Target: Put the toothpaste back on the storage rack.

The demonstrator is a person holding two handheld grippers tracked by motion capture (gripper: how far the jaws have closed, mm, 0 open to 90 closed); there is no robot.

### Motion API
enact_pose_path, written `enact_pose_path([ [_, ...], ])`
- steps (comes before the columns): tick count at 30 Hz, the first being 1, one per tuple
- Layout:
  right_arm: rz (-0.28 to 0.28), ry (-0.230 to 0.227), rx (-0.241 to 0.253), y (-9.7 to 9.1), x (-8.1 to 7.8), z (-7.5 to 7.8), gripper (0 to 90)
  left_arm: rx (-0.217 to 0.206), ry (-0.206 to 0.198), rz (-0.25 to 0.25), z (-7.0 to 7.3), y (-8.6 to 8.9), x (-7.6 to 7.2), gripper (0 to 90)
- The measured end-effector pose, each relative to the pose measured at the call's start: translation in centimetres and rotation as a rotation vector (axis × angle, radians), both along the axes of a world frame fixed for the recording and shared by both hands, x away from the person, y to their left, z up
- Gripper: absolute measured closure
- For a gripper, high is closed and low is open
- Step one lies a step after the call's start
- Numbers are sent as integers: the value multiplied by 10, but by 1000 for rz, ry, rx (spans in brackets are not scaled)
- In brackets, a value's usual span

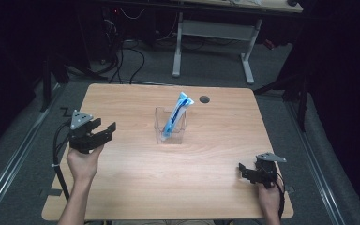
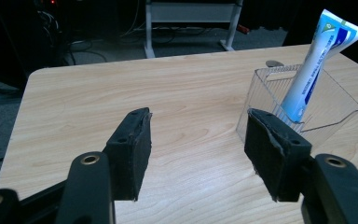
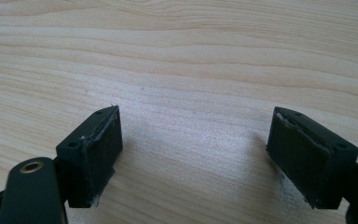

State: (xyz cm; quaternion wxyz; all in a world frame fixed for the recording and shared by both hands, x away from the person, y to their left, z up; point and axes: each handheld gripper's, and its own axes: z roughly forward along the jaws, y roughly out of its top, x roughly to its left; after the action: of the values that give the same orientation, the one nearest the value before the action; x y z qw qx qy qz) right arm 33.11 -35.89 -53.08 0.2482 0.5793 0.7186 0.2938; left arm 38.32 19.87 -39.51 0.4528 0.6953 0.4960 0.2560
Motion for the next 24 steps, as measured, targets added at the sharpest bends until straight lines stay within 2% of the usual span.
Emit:
enact_pose_path([
  [24, 1, 0, 0, 0, 0, 0, 179, 5, 10, 32, -16, 12, -16, 406],
])
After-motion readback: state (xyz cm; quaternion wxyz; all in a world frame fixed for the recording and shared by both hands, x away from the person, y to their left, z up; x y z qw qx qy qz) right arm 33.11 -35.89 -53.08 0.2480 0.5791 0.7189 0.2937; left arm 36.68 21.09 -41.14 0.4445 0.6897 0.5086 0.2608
